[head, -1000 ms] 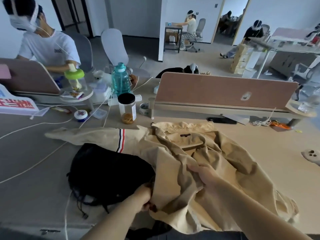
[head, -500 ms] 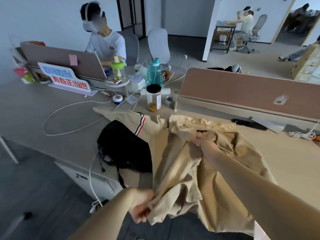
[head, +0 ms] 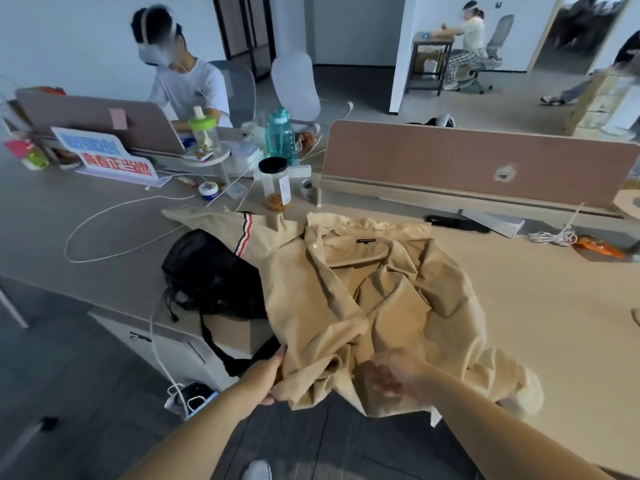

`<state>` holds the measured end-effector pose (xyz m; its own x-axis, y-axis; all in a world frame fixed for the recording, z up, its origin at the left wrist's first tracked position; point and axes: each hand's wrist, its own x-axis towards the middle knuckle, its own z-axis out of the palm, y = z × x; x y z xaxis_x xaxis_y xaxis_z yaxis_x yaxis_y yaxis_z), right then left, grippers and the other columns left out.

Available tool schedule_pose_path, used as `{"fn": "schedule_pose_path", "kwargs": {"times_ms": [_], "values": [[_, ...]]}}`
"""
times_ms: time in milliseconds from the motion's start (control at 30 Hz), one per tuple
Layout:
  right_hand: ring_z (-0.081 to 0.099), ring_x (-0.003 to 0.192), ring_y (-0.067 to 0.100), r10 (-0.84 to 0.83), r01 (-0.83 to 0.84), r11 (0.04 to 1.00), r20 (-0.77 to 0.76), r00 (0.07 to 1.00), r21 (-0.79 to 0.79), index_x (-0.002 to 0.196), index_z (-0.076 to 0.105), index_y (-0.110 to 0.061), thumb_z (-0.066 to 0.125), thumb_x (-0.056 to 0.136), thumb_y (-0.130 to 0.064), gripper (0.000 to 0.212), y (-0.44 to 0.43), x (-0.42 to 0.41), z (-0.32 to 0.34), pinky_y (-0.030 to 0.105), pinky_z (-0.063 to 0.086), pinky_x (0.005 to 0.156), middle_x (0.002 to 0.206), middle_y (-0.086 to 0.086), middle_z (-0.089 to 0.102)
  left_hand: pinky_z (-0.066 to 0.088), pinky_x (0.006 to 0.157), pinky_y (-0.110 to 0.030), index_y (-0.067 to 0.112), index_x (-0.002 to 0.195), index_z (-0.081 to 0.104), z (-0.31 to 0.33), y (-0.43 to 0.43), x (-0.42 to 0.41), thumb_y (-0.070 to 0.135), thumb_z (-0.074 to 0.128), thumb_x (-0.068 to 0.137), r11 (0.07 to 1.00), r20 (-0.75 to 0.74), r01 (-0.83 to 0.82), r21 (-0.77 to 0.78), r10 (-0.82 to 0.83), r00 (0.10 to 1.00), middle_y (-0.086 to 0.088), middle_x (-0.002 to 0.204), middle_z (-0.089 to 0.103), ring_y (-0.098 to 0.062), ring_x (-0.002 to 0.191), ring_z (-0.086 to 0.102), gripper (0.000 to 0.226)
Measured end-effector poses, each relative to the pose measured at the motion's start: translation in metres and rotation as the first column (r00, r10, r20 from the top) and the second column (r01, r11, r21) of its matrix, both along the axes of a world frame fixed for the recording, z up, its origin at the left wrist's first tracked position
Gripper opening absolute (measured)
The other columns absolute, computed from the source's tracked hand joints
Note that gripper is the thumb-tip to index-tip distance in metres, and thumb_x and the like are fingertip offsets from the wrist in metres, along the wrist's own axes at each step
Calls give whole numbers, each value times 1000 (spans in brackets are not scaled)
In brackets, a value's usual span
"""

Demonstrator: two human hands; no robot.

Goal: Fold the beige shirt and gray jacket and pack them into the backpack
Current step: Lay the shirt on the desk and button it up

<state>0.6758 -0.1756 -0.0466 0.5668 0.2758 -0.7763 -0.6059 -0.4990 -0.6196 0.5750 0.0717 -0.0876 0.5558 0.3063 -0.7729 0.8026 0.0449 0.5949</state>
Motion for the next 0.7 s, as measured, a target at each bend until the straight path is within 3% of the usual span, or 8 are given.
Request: {"fn": "schedule_pose_path", "kwargs": {"times_ms": [100, 233, 333, 400, 467, 533, 600, 700], "values": [[55, 73, 23, -39, 45, 995, -66, 997, 90, 91, 60, -4, 52, 93, -23, 20, 7, -11, -8, 30, 45, 67, 84, 11, 61, 48, 82, -33, 24, 110, 63, 24, -15, 0, 60, 48, 88, 980, 224, 63, -191, -19, 974, 2, 102, 70, -17, 100, 62, 44], [51, 70, 19, -52, 88, 949, -125, 991, 304, 83, 58, -11, 46, 96, -38, 32, 32, -25, -6, 28, 39, 64, 81, 8, 55, 54, 81, -30, 20, 105, 63, 48, -33, -10, 40, 83, 61, 957, 445, 208, -203, -99, 890, 5, 91, 72, -12, 91, 67, 51], [58, 81, 24, -151, 199, 912, -159, 976, 357, 98, 65, -6, 47, 96, -46, 43, 51, -26, 6, 32, 47, 73, 91, 12, 65, 52, 75, -25, 20, 93, 68, 54, -38, -13, 26, 81, 71, 966, 476, 254, 54, -249, 844, 8, 75, 70, -10, 80, 65, 26], [57, 76, 24, -190, 267, 889, -232, 954, 371, 98, 64, -3, 48, 95, -47, 47, 62, -23, 17, 32, 47, 67, 90, 14, 65, 49, 71, -24, 20, 80, 70, 60, -37, -12, 30, 79, 75, 923, 443, 253, 292, -364, 819, 8, 71, 66, -8, 72, 61, 14], [60, 74, 24, -214, 279, 908, -226, 950, 312, 104, 60, -2, 55, 94, -35, 35, 73, -21, 26, 30, 50, 59, 92, 15, 65, 43, 69, -19, 21, 74, 70, 66, -32, -11, 35, 76, 75, 768, 346, 240, 594, -513, 786, 10, 81, 59, -5, 74, 56, 16], [62, 71, 24, -236, 257, 936, -113, 965, 241, 99, 59, -1, 55, 91, -16, 17, 80, -18, 34, 32, 53, 59, 85, 15, 64, 37, 70, -20, 17, 74, 70, 69, -27, -13, 38, 74, 76, 571, 254, 169, 804, -585, 770, 11, 88, 47, -8, 83, 51, 21], [62, 73, 25, -284, 277, 925, -11, 959, 259, 89, 60, 0, 55, 87, -6, 8, 84, -14, 48, 34, 55, 67, 81, 14, 63, 34, 64, -22, 16, 76, 63, 78, -26, -18, 36, 66, 83, 508, 250, 104, 855, -580, 775, 12, 78, 45, -12, 79, 53, 21], [58, 70, 23, -228, 150, 866, 110, 967, 477, 81, 61, -3, 55, 82, -2, 6, 84, -11, 70, 35, 52, 72, 76, 13, 60, 32, 51, -25, 18, 85, 45, 86, -25, -24, 26, 53, 92, 569, 315, -3, 822, -451, 835, 7, 69, 49, -16, 65, 52, 14]]}}
